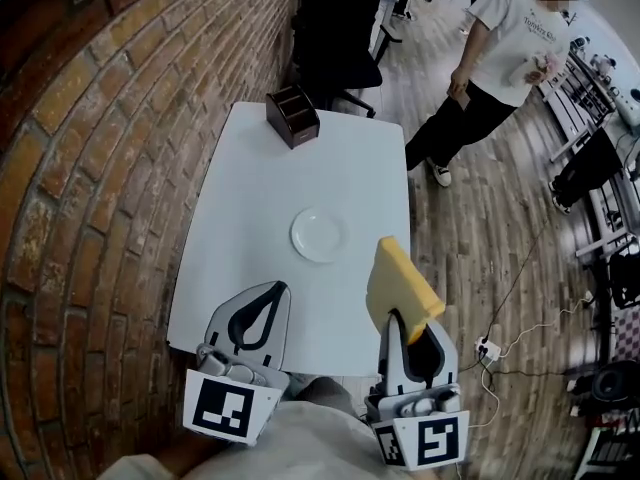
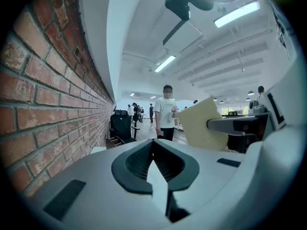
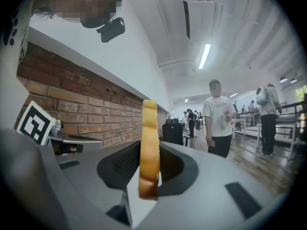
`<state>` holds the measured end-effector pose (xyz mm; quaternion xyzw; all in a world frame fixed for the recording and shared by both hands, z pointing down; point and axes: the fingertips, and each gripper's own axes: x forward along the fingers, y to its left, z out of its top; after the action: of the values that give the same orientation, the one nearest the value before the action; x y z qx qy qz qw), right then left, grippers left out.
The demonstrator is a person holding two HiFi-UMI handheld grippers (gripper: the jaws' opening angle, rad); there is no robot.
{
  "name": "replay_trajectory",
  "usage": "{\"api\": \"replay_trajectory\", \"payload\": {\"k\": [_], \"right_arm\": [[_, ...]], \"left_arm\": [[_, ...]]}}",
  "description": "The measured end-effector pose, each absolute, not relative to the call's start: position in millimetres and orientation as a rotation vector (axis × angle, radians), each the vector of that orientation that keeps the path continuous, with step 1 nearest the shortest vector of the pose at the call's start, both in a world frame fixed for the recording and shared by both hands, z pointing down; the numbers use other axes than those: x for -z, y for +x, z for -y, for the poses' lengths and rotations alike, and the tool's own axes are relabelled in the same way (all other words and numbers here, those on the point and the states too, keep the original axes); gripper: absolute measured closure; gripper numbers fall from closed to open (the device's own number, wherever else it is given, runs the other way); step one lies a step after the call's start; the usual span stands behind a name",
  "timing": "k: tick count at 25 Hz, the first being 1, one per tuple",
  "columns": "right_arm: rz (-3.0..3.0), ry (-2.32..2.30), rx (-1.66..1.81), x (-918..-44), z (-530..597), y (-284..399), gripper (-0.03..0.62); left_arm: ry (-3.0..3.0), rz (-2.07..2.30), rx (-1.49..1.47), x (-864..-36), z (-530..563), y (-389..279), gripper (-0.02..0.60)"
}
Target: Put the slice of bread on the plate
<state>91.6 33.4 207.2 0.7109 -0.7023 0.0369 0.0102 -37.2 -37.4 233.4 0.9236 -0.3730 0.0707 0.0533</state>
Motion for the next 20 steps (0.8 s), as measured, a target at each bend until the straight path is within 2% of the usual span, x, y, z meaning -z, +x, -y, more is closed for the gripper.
{"api": "replay_trajectory", "payload": {"k": [20], "right_arm": [[2.283,2.089,-0.235,-238.8,17.4,91.8,0.496]], "left_arm": [[2.738,1.171,-0.249,-258.6,71.2,-27.4,0.572]]}}
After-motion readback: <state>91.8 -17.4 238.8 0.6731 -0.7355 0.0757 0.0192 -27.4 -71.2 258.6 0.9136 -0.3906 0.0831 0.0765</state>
